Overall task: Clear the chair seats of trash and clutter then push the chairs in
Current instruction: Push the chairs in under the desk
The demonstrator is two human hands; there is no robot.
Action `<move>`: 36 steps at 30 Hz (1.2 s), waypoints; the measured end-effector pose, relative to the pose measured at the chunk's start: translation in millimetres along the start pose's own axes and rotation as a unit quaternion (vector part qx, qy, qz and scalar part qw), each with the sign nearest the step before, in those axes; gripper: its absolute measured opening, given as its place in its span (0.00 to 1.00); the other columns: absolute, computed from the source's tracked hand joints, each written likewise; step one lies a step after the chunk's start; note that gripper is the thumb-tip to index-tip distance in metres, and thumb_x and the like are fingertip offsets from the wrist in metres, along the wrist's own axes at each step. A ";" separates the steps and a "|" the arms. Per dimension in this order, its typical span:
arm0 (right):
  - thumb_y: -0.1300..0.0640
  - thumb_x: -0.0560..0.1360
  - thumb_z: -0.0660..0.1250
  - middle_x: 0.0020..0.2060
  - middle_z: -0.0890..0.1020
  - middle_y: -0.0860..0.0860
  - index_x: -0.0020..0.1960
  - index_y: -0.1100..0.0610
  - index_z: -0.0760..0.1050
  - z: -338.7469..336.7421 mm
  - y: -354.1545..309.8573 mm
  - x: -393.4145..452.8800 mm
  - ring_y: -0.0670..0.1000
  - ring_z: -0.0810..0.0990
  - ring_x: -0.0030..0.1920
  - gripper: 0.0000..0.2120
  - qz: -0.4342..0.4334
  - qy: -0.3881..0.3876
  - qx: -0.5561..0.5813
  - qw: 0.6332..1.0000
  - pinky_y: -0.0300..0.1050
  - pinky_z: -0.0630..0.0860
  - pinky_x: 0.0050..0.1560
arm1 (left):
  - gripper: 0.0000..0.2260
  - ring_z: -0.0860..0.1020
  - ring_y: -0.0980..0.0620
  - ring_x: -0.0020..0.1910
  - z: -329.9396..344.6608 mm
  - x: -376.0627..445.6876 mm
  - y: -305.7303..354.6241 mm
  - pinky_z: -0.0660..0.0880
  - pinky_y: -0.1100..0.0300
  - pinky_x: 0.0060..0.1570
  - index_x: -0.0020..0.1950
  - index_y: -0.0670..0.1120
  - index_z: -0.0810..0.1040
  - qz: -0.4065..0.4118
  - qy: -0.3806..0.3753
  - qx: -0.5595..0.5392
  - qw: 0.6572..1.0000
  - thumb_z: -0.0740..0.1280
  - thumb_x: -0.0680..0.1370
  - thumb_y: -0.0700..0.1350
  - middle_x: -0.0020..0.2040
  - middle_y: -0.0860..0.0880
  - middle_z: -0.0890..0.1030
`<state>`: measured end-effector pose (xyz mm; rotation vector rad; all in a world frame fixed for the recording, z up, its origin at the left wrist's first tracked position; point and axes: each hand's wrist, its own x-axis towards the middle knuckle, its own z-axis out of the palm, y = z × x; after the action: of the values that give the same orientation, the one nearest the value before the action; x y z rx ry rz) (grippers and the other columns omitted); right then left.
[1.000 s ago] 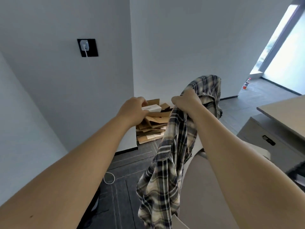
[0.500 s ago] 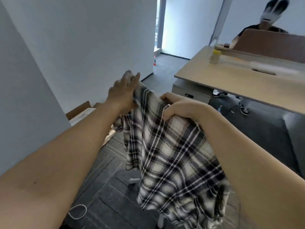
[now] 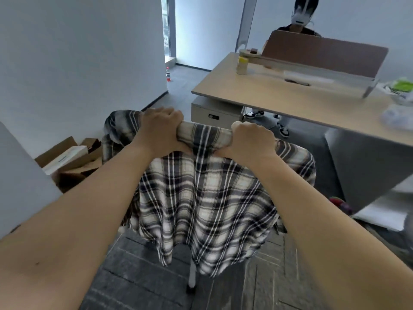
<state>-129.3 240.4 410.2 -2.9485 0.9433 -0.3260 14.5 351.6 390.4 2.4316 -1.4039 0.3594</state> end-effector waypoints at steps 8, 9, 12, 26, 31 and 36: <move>0.36 0.64 0.71 0.48 0.82 0.54 0.43 0.56 0.70 4.6 21.1 -5.6 0.54 0.76 0.44 0.25 0.003 0.026 0.021 0.999 0.42 0.65 0.41 | 0.34 0.74 0.40 0.54 8.2 0.2 18.9 0.64 0.49 0.59 0.50 0.35 0.74 -0.009 0.009 -0.028 1.000 0.78 0.57 0.57 0.52 0.37 0.79; 0.36 0.64 0.71 0.48 0.82 0.54 0.42 0.56 0.67 4.5 22.1 -6.0 0.54 0.76 0.44 0.25 0.005 0.025 0.020 0.999 0.42 0.66 0.41 | 0.34 0.73 0.40 0.56 8.5 0.5 20.1 0.63 0.49 0.59 0.51 0.35 0.73 -0.010 0.006 -0.030 0.999 0.77 0.57 0.58 0.53 0.37 0.78; 0.37 0.64 0.72 0.49 0.82 0.54 0.45 0.57 0.71 3.5 24.7 -7.4 0.55 0.79 0.47 0.25 0.013 0.027 0.023 0.999 0.43 0.66 0.42 | 0.35 0.72 0.41 0.57 9.4 -0.1 24.0 0.62 0.49 0.60 0.53 0.36 0.73 -0.002 0.000 -0.027 1.000 0.76 0.58 0.59 0.55 0.39 0.77; 0.36 0.63 0.71 0.39 0.72 0.50 0.41 0.56 0.65 -5.1 38.6 -17.4 0.53 0.72 0.41 0.26 0.117 0.014 0.010 0.993 0.43 0.66 0.41 | 0.33 0.71 0.42 0.56 22.9 29.5 36.8 0.61 0.50 0.60 0.52 0.36 0.73 0.095 -0.019 -0.075 0.992 0.76 0.58 0.58 0.53 0.40 0.77; 0.34 0.63 0.70 0.40 0.71 0.49 0.41 0.55 0.66 -9.2 58.5 -29.1 0.51 0.70 0.40 0.26 0.170 0.020 -0.001 0.985 0.43 0.65 0.41 | 0.33 0.70 0.42 0.59 34.7 47.3 63.3 0.61 0.50 0.63 0.53 0.37 0.72 0.148 -0.033 -0.092 0.984 0.76 0.60 0.58 0.56 0.41 0.76; 0.35 0.65 0.69 0.45 0.78 0.55 0.47 0.60 0.71 -11.0 86.4 -44.2 0.56 0.76 0.46 0.28 0.238 0.055 -0.031 0.969 0.48 0.69 0.49 | 0.31 0.69 0.43 0.61 47.4 64.1 103.5 0.60 0.52 0.64 0.54 0.38 0.71 0.197 -0.043 -0.112 0.973 0.74 0.62 0.58 0.57 0.42 0.75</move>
<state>-216.0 195.8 404.8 -2.6523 1.6498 -0.4448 -41.4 233.7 384.5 2.0040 -1.8589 0.1705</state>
